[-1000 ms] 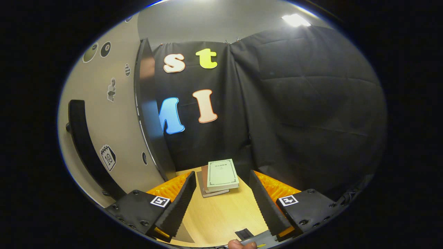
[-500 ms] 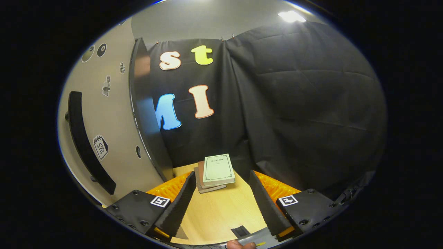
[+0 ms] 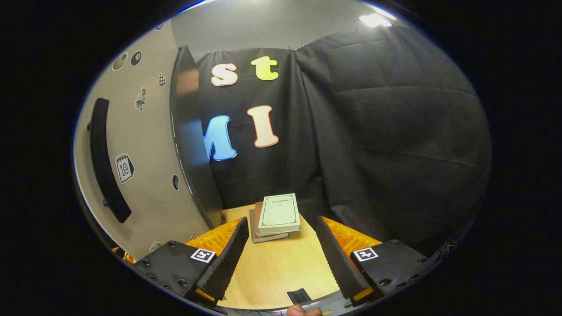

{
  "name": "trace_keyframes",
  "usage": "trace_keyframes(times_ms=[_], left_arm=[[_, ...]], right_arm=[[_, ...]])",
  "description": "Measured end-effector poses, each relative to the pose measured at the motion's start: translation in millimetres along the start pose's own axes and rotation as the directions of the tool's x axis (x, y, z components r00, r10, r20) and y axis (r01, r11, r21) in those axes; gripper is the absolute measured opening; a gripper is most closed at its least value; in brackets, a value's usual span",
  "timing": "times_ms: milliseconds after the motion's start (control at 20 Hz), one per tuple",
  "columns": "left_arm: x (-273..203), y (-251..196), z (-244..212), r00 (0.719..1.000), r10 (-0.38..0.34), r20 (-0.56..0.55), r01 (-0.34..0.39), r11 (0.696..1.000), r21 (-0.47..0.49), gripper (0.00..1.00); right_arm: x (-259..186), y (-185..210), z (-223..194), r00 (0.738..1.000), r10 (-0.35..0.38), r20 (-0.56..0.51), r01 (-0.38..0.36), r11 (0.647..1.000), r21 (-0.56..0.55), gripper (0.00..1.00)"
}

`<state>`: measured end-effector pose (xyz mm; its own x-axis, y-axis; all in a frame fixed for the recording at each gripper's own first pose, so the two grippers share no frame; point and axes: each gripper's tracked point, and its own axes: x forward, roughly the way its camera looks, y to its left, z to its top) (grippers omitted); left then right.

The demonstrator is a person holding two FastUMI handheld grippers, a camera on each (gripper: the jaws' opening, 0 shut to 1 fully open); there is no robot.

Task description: Open the cabinet door with the right hand, grasp the bottle in the cabinet with the left hand and place it on the coaster, then close the cabinet door with the right hand.

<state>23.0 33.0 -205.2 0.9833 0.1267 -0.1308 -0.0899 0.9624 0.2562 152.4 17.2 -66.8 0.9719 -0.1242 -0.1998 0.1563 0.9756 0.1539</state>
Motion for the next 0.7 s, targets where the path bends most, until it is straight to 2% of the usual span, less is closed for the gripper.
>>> trace_keyframes(times_ms=[50, 100, 150, 200, 350, 550, 700], left_arm=[[-12.2, -2.0, 8.2, 1.000, 0.006, -0.006, -0.006, 1.000, -0.007, 0.87], [-24.7, -2.5, 17.8, 1.000, 0.018, -0.011, -0.018, 1.000, -0.012, 0.85], [-36.7, -2.3, 26.7, 0.999, 0.032, -0.020, -0.032, 0.999, -0.020, 0.85], [-47.5, -5.1, 35.8, 0.999, 0.038, -0.029, -0.039, 0.999, -0.028, 0.89], [-74.4, -18.9, 75.1, 0.999, 0.038, -0.025, -0.040, 0.996, -0.076, 0.86], [-95.7, -25.6, 130.8, 0.994, 0.104, -0.021, -0.106, 0.982, -0.158, 0.86], [-107.0, -50.8, 167.6, 0.996, 0.091, -0.011, -0.091, 0.964, -0.250, 0.86]], right_arm=[[1.4, -1.7, -0.5, 1.000, 0.005, 0.013, -0.005, 1.000, 0.013, 0.93], [2.4, -4.3, 0.2, 1.000, 0.008, 0.021, -0.009, 1.000, 0.019, 0.93], [4.0, -7.4, -0.5, 1.000, 0.008, 0.027, -0.008, 1.000, 0.019, 0.98], [4.8, -8.6, 0.8, 0.999, 0.011, 0.033, -0.012, 1.000, 0.017, 0.98], [4.5, -3.9, 9.0, 0.997, 0.038, 0.067, -0.038, 0.999, -0.002, 0.98], [2.5, 16.2, 17.4, 0.989, 0.127, 0.082, -0.126, 0.992, -0.017, 0.98], [-1.1, 24.8, 20.1, 0.981, 0.183, 0.067, -0.182, 0.983, -0.014, 0.98]])
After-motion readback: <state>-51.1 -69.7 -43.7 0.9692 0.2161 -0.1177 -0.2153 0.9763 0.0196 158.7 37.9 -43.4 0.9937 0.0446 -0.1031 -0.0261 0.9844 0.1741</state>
